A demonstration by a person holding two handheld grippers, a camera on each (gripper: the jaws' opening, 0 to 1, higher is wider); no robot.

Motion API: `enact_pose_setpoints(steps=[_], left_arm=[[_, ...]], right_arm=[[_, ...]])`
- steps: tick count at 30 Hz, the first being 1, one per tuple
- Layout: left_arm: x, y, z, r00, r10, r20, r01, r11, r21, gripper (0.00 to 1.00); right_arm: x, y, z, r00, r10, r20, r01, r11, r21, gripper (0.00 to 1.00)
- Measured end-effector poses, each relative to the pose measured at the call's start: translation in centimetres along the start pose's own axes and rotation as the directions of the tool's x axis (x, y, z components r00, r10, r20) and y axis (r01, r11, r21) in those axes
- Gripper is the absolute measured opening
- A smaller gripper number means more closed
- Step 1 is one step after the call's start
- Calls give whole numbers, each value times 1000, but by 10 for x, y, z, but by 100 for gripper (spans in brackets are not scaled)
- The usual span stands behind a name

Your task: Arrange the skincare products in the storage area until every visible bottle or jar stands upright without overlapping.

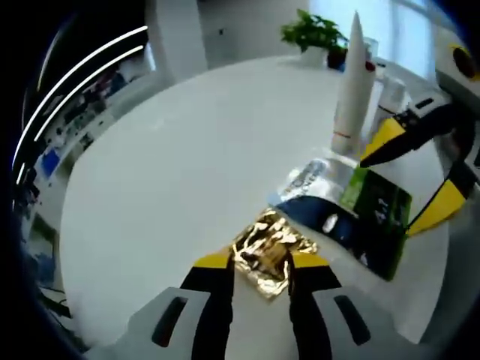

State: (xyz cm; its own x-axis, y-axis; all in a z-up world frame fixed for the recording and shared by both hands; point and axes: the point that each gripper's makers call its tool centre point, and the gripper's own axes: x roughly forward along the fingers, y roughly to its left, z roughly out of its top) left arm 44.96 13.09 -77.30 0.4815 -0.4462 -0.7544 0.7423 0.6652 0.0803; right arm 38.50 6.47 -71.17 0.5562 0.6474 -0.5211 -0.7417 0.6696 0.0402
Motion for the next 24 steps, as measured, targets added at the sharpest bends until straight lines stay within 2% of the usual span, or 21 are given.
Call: enact_pose_setpoints(steps=[7,14,19,24], left_arm=[[-17,-9,1,1000,7,4,-7,1000,-12,29],[-41,-23,0,1000,20,19,-19,999,-49,40],[-59,-36,-2,999,21,38,-17,996,-83,49],[-85,-50,-4,995,25,95,-9,986,-165,55]], right_arm=[[-21,8,-6,1000,9,23,-9,1000,12,45],[-50,10,-10,999,1,43,-3,999,32,56],[-79,11,-13,998,8,66,-10,1000,29,67],[-113,4,-20,996,-28,81,24,999,45,74]])
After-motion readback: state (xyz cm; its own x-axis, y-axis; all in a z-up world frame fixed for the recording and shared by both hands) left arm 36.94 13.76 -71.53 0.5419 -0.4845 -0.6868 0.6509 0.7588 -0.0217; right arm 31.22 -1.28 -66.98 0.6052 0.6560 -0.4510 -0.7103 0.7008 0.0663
